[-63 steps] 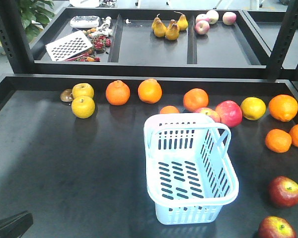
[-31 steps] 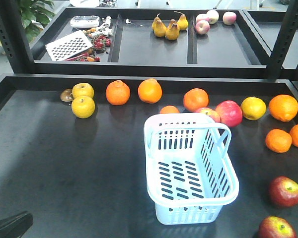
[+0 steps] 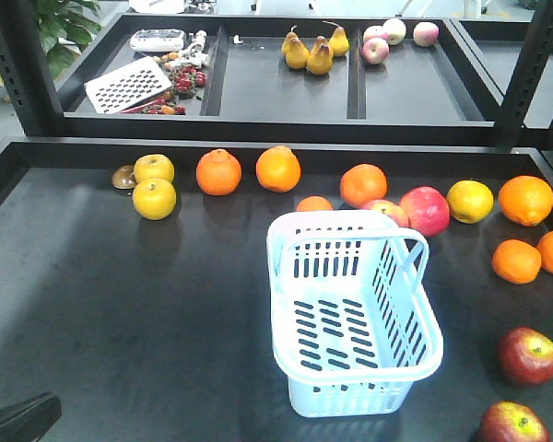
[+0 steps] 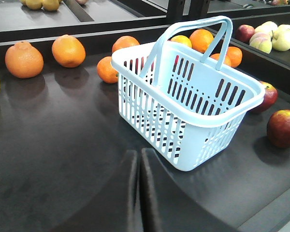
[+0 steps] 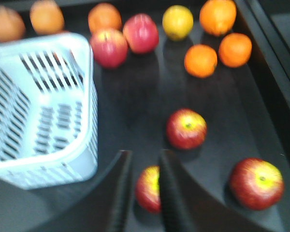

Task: Pick three apples into basket with both arms
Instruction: 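Move the right gripper over a red apple beside the basket, then lower the right gripper and close it on the red apple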

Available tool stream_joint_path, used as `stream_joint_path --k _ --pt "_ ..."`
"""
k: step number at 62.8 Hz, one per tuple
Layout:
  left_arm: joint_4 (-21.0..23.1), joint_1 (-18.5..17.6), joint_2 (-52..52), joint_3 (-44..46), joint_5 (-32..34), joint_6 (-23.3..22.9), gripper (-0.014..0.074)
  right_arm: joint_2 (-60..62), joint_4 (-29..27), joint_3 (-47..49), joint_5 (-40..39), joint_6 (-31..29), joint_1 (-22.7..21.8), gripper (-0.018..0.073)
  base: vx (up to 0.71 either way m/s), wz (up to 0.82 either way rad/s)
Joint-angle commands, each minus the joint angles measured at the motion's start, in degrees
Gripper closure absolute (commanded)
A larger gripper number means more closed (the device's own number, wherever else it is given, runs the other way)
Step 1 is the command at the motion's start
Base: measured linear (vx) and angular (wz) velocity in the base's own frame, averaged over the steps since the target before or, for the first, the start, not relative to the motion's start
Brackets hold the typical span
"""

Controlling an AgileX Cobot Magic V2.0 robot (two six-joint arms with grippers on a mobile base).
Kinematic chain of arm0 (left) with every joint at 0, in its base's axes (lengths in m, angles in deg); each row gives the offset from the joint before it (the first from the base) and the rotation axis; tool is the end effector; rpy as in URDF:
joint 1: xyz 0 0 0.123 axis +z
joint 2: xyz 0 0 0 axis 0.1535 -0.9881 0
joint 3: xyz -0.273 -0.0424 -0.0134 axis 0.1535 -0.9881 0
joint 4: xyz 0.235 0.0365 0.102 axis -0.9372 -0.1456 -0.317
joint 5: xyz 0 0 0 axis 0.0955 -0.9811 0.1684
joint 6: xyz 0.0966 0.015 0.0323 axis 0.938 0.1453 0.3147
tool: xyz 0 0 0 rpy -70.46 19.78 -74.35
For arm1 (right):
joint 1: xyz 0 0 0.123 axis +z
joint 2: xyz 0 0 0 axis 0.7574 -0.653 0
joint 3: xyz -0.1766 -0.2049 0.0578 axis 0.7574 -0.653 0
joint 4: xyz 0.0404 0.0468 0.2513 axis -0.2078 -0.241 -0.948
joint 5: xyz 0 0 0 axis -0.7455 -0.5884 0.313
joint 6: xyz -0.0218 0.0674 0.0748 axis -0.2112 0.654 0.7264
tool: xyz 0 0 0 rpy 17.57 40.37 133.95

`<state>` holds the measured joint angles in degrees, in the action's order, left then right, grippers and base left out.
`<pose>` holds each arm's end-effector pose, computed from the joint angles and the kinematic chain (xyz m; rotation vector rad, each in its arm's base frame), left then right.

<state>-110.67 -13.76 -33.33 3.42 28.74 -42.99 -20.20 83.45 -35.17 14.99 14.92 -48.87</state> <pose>0.1012 -0.0573 0.2068 0.4169 1.8170 -0.5167 0.0918 -0.0049 0.3028 0.1180 2.1862 -0.0049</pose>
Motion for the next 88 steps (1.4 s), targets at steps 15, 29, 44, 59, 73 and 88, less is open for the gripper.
stream_joint_path --k 15,29,44,59,73,88 --pt "-0.3 0.2 -0.4 1.5 -0.8 -0.5 0.0604 -9.4 2.3 2.9 -5.6 -4.6 -0.2 -0.0087 0.0 0.0" --pt "-0.3 0.2 -0.4 1.5 -0.7 -0.5 0.0604 -22.3 2.4 5.9 4.1 -3.2 -0.2 -0.0066 0.0 0.0" --pt "-0.3 0.2 -0.4 1.5 -0.7 -0.5 0.0604 -40.5 1.8 11.6 7.0 -2.8 -0.4 -0.006 0.0 0.0" --pt "-0.3 0.1 -0.4 1.5 -0.7 -0.5 0.0604 -57.1 0.4 13.0 5.4 -3.3 -0.4 -0.0055 0.0 0.0" --pt "-0.3 0.1 -0.4 1.5 -0.7 -0.5 0.0604 -66.0 0.7 13.0 1.0 -3.3 -0.4 -0.0051 0.0 0.0" --pt "-0.3 0.1 -0.4 1.5 -0.7 -0.5 0.0604 -71.1 -1.4 13.0 -1.9 -6.9 -6.3 -0.0043 0.0 0.0"
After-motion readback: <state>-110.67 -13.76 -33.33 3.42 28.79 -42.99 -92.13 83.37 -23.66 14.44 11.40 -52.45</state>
